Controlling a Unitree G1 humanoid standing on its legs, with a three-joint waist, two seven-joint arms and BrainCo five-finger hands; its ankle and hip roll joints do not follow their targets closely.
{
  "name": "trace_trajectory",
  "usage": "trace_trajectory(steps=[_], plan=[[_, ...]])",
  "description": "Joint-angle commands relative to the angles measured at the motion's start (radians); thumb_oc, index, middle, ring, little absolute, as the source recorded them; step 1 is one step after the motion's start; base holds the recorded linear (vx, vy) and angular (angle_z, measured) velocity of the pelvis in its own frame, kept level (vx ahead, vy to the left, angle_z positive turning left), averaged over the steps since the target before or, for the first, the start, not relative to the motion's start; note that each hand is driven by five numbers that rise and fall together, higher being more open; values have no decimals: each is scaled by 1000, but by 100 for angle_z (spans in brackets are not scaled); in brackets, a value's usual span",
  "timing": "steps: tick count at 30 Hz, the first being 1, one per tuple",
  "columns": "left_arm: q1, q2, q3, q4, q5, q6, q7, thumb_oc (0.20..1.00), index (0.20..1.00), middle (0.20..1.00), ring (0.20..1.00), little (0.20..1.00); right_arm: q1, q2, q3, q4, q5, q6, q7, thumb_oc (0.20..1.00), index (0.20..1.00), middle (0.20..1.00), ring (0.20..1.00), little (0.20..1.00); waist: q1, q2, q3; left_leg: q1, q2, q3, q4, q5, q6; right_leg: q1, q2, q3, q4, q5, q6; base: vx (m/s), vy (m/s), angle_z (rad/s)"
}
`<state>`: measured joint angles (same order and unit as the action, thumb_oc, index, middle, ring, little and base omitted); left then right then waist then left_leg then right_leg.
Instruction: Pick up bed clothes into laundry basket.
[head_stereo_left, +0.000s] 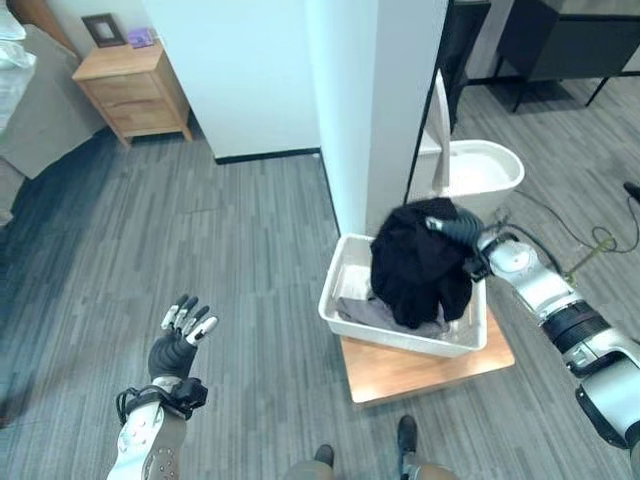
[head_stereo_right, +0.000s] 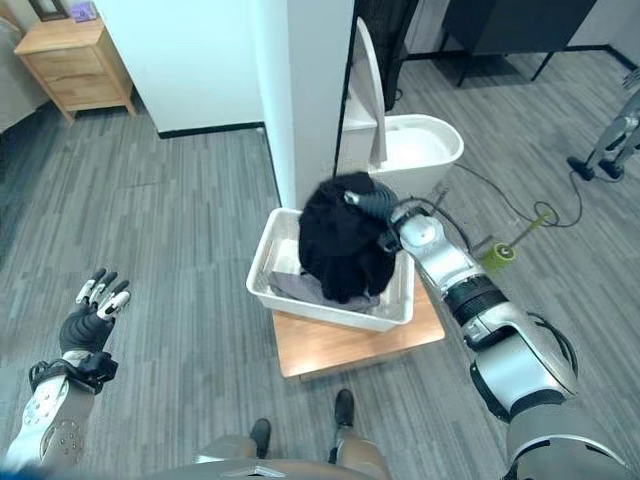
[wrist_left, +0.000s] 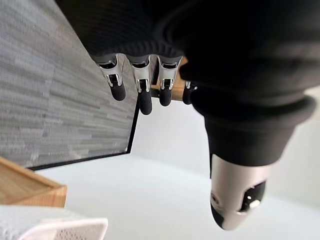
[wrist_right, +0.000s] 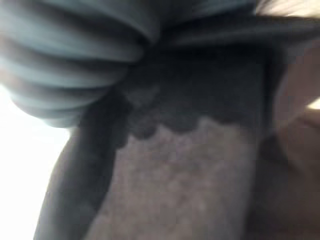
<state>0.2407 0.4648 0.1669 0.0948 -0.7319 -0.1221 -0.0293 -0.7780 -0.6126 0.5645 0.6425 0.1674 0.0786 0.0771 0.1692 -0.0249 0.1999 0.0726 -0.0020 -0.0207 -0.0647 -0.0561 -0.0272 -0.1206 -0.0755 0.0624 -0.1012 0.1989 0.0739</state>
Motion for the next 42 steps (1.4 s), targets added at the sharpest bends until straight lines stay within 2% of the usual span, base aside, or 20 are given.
trace_trajectory(steps=[1, 2, 3, 5, 9, 14, 20, 22, 23, 24, 26, 27, 28, 31, 33, 34, 35, 37, 38, 42], plan=[[-20, 93, -5, -41, 11, -65, -26, 1000, 1000, 1000, 1000, 1000, -160, -17, 43, 25, -104, -56, -1, 200, 200, 200, 200, 200, 11, 17, -6, -109, -57, -38, -23, 99, 36, 62, -6, -49, 14, -117, 15, -47, 4, 3], [-22, 98, -9, -39, 8, -65, -27, 1000, 1000, 1000, 1000, 1000, -169, -8, 51, 71, -114, -51, -6, 200, 200, 200, 200, 200, 15, 21, -4, -115, -58, -40, -23, 102, 35, 58, -5, -49, 14, -115, 14, -47, 1, 2], [-28, 104, -13, -36, 6, -67, -24, 1000, 1000, 1000, 1000, 1000, -180, 8, 57, 124, -125, -43, -7, 1000, 1000, 1000, 1000, 1000, 18, 24, -3, -120, -59, -40, -23, 105, 34, 52, -5, -50, 14, -113, 14, -33, -1, 4], [-41, 117, -15, -26, -2, -75, -28, 1000, 1000, 1000, 1000, 1000, -208, 31, 87, 133, -117, -34, 27, 1000, 1000, 1000, 1000, 1000, 19, 25, -4, -123, -55, -37, -23, 108, 31, 47, -1, -50, 14, -113, 14, -11, -7, 5], [-49, 114, -12, -10, 5, -77, -20, 1000, 1000, 1000, 1000, 1000, -221, 26, 92, 102, -104, -35, 31, 1000, 1000, 1000, 1000, 1000, 14, 22, -7, -120, -54, -36, -23, 107, 29, 51, 1, -48, 14, -116, 13, 0, 0, -1], [-47, 91, 11, -5, 18, -79, -11, 1000, 1000, 1000, 1000, 1000, -211, -103, 87, -191, -121, -53, 60, 1000, 1000, 1000, 1000, 1000, -12, 6, -14, -109, -49, -27, -23, 99, 26, 59, 4, -40, 14, -122, 12, 0, 0, 0], [-35, 51, 34, -5, 48, -67, -15, 1000, 1000, 1000, 1000, 1000, -61, -318, -70, -529, -159, -84, 87, 1000, 1000, 1000, 1000, 1000, -54, -6, -27, -93, -42, -11, -23, 85, 25, 68, 5, -36, 14, -129, 16, 8, 0, -4], [-30, 43, 46, -9, 59, -63, -18, 1000, 1000, 1000, 1000, 1000, 23, -417, -165, -649, -191, -97, 100, 1000, 1000, 1000, 1000, 1000, -72, -6, -32, -89, -40, -6, -23, 80, 25, 70, 7, -31, 14, -130, 16, 23, 8, -6], [-15, 15, 73, -25, 69, -64, -20, 1000, 1000, 1000, 1000, 1000, 137, -470, -310, -740, -157, -125, 77, 1000, 1000, 1000, 1000, 1000, -106, 0, -36, -84, -37, 3, -23, 76, 25, 70, 8, -25, 14, -132, 19, 25, 7, 4], [-16, 24, 64, -27, 69, -63, -19, 1000, 1000, 1000, 1000, 1000, 177, -471, -347, -759, -157, -120, 81, 1000, 1000, 1000, 1000, 1000, -95, -5, -38, -83, -37, 2, -23, 76, 25, 71, 8, -27, 14, -132, 18, 30, 7, 2], [-3, -3, 75, -33, 75, -62, -18, 1000, 1000, 1000, 1000, 1000, 313, -430, -500, -785, -40, -144, 42, 1000, 1000, 1000, 1000, 1000, -122, 0, -41, -81, -34, 11, -23, 72, 25, 70, 9, -22, 14, -134, 21, 25, -1, -21], [0, -10, 67, -35, 80, -60, -18, 1000, 1000, 1000, 1000, 1000, 421, -379, -601, -802, 21, -153, 33, 1000, 1000, 1000, 1000, 1000, -128, 0, -44, -78, -33, 14, -23, 70, 26, 72, 10, -19, 14, -135, 21, 65, 6, -29], [7, -38, 71, -36, 91, -59, -15, 1000, 1000, 1000, 1000, 1000, 576, -237, -759, -800, 158, -179, 3, 1000, 1000, 1000, 1000, 1000, -151, 10, -48, -66, -31, 20, -23, 58, 28, 81, 12, -11, 14, -145, 20, 69, 2, -16], [6, -86, 63, -51, 65, -57, -16, 1000, 1000, 1000, 1000, 1000, 718, 12, -913, -733, 318, -235, -58, 1000, 1000, 1000, 1000, 1000, -178, 21, -63, -53, -30, 28, -23, 44, 32, 90, 17, -2, 14, -157, 19, 64, -6, -11], [1, -120, 57, -55, 34, -57, -18, 1000, 1000, 1000, 1000, 1000, 775, 150, -948, -679, 423, -267, -86, 1000, 1000, 1000, 1000, 1000, -193, 26, -72, -49, -29, 34, -23, 52, 32, 92, 19, 3, 14, -151, 15, 19, -18, -22], [2, -118, 56, -55, 33, -57, -18, 1000, 1000, 1000, 1000, 1000, 776, 151, -948, -679, 423, -267, -86, 1000, 1000, 1000, 1000, 1000, -192, 25, -76, -47, -29, 33, -23, 44, 33, 94, 19, 3, 14, -158, 15, 32, -27, -22], [3, -159, 44, -52, 18, -53, -12, 1000, 1000, 1000, 1000, 1000, 847, 286, -940, -655, 542, -280, -83, 1000, 1000, 1000, 1000, 1000, -209, 33, -80, -39, -28, 35, -23, 40, 33, 102, 23, 6, 14, -164, 11, 52, -27, -21], [9, -167, 42, -55, 21, -47, -5, 1000, 1000, 1000, 1000, 1000, 890, 322, -925, -654, 563, -275, -99, 1000, 1000, 1000, 1000, 1000, -216, 34, -85, -33, -27, 36, -23, 38, 31, 107, 24, 5, 14, -167, 9, 22, -31, -3], [19, -197, 34, -57, 39, -33, 3, 1000, 1000, 1000, 1000, 1000, 947, 388, -904, -678, 605, -247, -88, 1000, 1000, 1000, 1000, 1000, -231, 41, -87, -26, -24, 41, -23, 36, 29, 113, 27, 8, 14, -171, 6, 12, -18, 3], [44, -219, 25, -64, 55, -21, 0, 1000, 1000, 1000, 1000, 1000, 990, 415, -867, -691, 602, -216, -83, 1000, 1000, 1000, 1000, 1000, -240, 46, -89, -18, -20, 49, -23, 35, 26, 120, 32, 13, 14, -172, 2, 0, -9, 0]])
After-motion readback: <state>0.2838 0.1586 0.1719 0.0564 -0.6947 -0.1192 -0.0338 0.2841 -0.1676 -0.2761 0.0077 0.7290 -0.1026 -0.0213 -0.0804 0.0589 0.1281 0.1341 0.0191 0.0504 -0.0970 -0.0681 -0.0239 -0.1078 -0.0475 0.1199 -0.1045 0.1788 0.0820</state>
